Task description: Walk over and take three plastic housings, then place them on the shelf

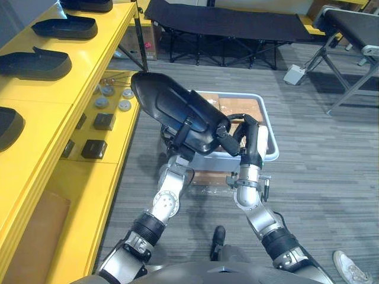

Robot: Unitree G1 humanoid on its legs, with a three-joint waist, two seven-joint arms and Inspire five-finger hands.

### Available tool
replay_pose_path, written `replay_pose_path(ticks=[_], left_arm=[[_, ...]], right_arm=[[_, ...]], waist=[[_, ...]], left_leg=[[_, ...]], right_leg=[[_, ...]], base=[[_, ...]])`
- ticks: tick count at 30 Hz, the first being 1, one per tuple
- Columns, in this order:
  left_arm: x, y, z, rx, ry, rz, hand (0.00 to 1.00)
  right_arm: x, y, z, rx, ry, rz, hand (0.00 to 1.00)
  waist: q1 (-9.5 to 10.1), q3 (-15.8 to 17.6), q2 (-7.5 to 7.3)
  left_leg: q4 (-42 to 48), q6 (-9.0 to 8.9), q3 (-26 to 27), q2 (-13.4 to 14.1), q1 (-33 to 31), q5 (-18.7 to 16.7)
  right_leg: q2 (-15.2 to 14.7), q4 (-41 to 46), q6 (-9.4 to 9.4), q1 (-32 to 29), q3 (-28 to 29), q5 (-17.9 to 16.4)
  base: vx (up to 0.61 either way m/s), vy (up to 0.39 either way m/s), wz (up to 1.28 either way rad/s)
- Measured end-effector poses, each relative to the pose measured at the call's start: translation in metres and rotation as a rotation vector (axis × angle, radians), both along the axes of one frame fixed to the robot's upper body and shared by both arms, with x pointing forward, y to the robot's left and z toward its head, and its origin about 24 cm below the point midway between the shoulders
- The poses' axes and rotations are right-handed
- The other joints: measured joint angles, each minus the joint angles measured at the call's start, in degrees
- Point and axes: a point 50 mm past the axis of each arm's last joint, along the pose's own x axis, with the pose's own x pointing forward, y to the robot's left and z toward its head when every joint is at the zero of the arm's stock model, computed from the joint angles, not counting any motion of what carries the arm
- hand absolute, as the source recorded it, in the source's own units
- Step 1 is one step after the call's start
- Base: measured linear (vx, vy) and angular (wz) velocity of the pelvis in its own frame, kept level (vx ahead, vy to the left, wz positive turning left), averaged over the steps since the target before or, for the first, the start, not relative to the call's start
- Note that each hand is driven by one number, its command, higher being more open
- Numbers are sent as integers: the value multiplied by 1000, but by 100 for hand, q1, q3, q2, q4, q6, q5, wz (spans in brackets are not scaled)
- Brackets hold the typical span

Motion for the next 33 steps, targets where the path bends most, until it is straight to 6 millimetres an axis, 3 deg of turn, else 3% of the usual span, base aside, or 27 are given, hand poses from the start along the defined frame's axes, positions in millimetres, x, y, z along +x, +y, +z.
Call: replay_pose_path(ticks=[4,8,13,15,16,19,24,30,33], left_arm=[[0,6,16,172,-63,79,0],[-12,29,38,507,-146,303,0],[-32,84,83,844,-299,750,0],[-40,91,87,929,-316,821,0],[-49,95,88,1045,-337,884,0],[-62,97,88,1244,-384,944,0],[-71,105,77,1389,-362,917,0],[-83,128,53,1292,-214,817,0],[-93,141,41,1194,-159,736,0]], right_arm=[[-14,12,-16,16,94,92,100],[-16,21,-15,118,133,159,100],[-25,0,-14,303,154,186,100],[-28,-7,-13,407,157,199,100],[-31,-15,-11,555,142,223,100],[-37,-33,-5,703,82,270,100],[-55,-60,-11,720,77,286,100],[-76,-79,-29,705,181,202,100],[-74,-74,-35,715,253,212,100]], waist=[[10,-18,-25],[13,-91,-26],[46,-210,16],[53,-298,50],[51,-397,89],[27,-503,128],[-89,-570,219],[-166,-613,293],[-99,-642,337]], left_leg=[[-14,4,-3,-1,14,5],[4,2,-8,7,17,6],[3,-13,-29,29,7,-3],[-6,-21,-30,30,9,-9],[-22,-25,-27,29,11,-13],[-80,-26,7,30,18,-12],[-123,-48,201,74,101,-30],[-211,-73,362,149,181,-46],[-223,-66,289,140,168,-40]], right_leg=[[0,0,-1,12,-7,0],[9,-1,-6,24,-35,-4],[32,-17,-52,26,-80,-64],[34,-32,-42,26,-83,-106],[33,-33,-47,20,-83,-125],[38,-34,-48,-21,-60,-130],[86,-34,-53,-82,124,-123],[183,-37,-76,-152,263,-144],[167,-39,-67,-114,178,-141]], base=[[0,0,0],[0,0,0],[-18,-8,1],[2,-3,2],[0,0,0],[25,7,-5],[14,8,-19],[17,-7,-16],[3,13,12]])
